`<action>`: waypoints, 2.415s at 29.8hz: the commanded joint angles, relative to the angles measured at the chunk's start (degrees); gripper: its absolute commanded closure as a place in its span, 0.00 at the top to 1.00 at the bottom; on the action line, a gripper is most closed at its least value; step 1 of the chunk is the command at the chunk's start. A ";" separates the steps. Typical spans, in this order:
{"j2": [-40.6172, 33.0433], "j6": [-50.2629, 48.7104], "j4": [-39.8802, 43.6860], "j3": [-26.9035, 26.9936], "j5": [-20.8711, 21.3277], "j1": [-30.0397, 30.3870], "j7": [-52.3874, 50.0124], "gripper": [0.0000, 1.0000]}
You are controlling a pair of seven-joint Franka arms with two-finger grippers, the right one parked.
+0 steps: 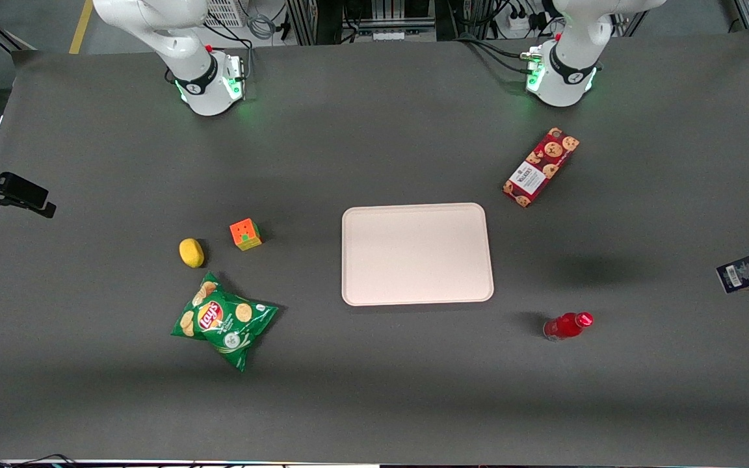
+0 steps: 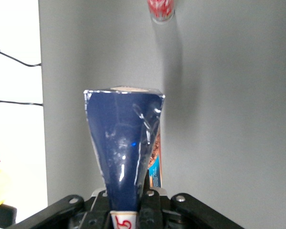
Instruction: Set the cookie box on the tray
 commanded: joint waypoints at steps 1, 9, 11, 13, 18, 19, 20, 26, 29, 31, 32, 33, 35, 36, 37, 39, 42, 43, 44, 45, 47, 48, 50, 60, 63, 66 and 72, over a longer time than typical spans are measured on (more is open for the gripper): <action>-2.27 -4.26 0.23 -5.78 1.75 -0.58 -20.72 0.00; -2.45 -6.81 0.06 -18.34 5.10 -0.93 -56.49 0.00; -2.36 -6.90 -0.47 -21.24 5.10 -0.93 -65.02 0.00; -2.01 -6.72 -1.00 -24.23 5.01 -0.93 -73.37 0.00; -1.74 -5.32 -3.45 -29.42 5.01 -0.93 -88.24 0.00; -1.74 -5.05 -4.07 -30.21 5.01 -0.93 -89.92 0.00; -1.74 -4.53 -4.69 -30.74 5.10 -0.93 -91.59 0.00; -2.01 -0.40 -9.96 -32.15 4.48 -1.19 -100.65 0.00; -2.27 2.67 -13.56 -33.56 4.39 -1.19 -103.98 0.00; -2.62 5.66 -16.63 -34.79 4.57 -1.11 -106.71 0.00; -2.97 7.33 -18.21 -35.31 4.74 -1.11 -107.77 0.00; -3.50 8.74 -19.71 -35.67 4.75 -1.11 -108.30 0.00; -4.29 11.72 -22.61 -36.20 4.83 -1.11 -108.65 0.00; -4.55 12.96 -24.01 -36.28 4.75 -1.11 -108.74 0.00; -4.82 14.27 -25.51 -36.29 4.75 -1.02 -108.66 0.00; -5.08 16.12 -27.71 -36.37 4.83 -1.10 -108.66 0.00; -5.08 18.32 -30.08 -36.72 5.18 -1.11 -108.30 0.00; -5.08 19.20 -30.96 -36.81 5.27 -1.19 -108.30 0.00; -5.17 20.17 -32.02 -36.81 5.36 -1.19 -108.30 0.00; -5.26 21.48 -33.16 -36.81 5.71 -1.19 -108.30 0.00; -5.61 24.64 -36.14 -36.90 6.50 -1.19 -108.30 0.00; -5.79 26.31 -37.55 -36.99 6.59 -1.19 -108.30 0.00; -6.05 29.74 -40.36 -36.99 6.77 -1.19 -108.30 0.00; -5.17 43.01 -49.77 -36.90 10.28 -1.19 -108.57 0.00; -5.17 47.41 -52.85 -36.90 10.28 -1.19 -108.74 0.00; -4.56 48.65 -53.65 -36.81 10.37 -1.28 -109.09 0.00; -3.42 48.83 -54.17 -36.81 15.19 -1.46 -111.55 0.00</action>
